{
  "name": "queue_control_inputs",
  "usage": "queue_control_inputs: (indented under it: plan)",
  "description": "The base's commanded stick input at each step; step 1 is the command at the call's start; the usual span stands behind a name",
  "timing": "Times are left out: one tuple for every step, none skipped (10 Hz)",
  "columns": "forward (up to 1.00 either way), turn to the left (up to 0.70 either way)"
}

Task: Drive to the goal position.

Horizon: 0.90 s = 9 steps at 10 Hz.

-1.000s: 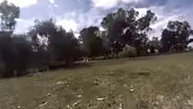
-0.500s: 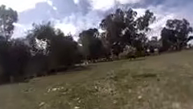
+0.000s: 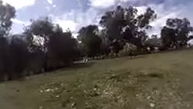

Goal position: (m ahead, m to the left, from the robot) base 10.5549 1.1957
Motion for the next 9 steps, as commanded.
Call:
queue_control_inputs:
  plan:
    - [0.70, 0.00]
    - [0.70, 0.00]
    - [0.70, 0.00]
    - [0.70, 0.00]
    - [0.70, 0.00]
    - [0.70, 0.00]
    - [0.70, 0.00]
    - [0.70, 0.00]
    - [0.70, 0.00]
